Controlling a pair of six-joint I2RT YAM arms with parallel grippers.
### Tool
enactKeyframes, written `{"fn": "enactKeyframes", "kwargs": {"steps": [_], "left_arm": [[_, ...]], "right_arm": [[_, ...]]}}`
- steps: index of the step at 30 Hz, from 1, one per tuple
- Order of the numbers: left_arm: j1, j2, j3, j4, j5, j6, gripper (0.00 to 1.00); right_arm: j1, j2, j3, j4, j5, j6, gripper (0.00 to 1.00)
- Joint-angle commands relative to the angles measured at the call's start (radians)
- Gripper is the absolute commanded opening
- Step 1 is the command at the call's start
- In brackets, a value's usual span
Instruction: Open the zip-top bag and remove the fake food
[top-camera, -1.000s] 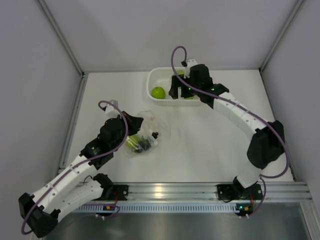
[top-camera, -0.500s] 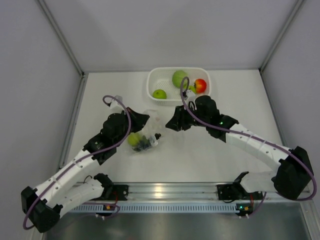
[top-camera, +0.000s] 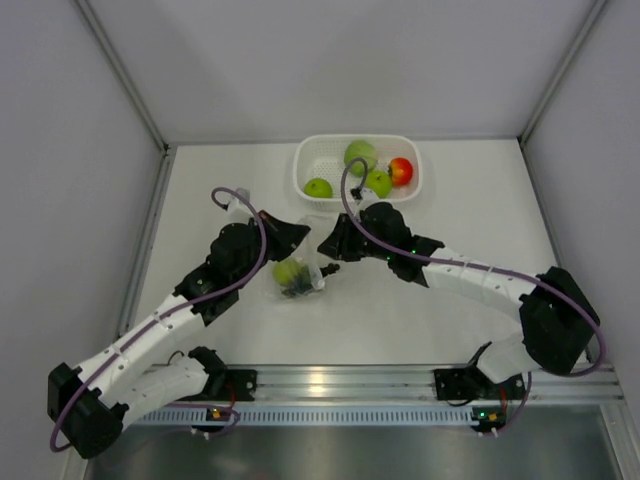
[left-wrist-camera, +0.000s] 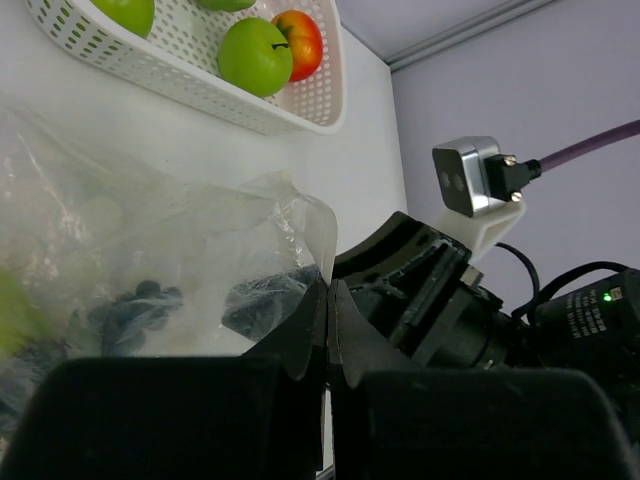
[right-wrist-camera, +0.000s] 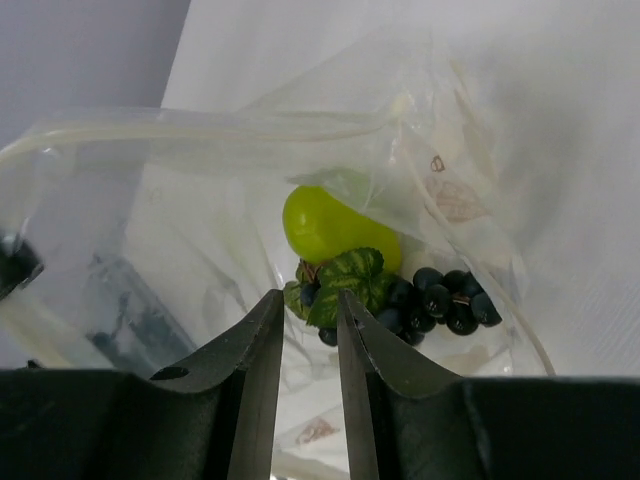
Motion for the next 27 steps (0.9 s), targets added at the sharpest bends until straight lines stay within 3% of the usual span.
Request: {"fn": "enactKeyframes", "kwargs": {"steps": [1,8,16,27], "left_arm": [[-0.006,-0.026,-0.013,0.110,-0.014,-0.040,0.00],[-0.007,-0.035,-0.051,0.121,-0.041,-0.058,0.00],[-0.007,-0.007,-0.090,0.153,-0.004,-0.066,0.00],[-0.007,0.019,-0.090,0.152,0.022,0.021,0.00]], "right_arm": [[0.027,0.044,0.009,0.146,0.131,0.114,0.28],[0.092,0.185,0.026,0.231,0.218,0.197,0.29],[0.123,0.317,0.000,0.341,0.229,0.185,0.45],[0.138,0.341,0.018,0.121,0.283,0.070,0.59]]}}
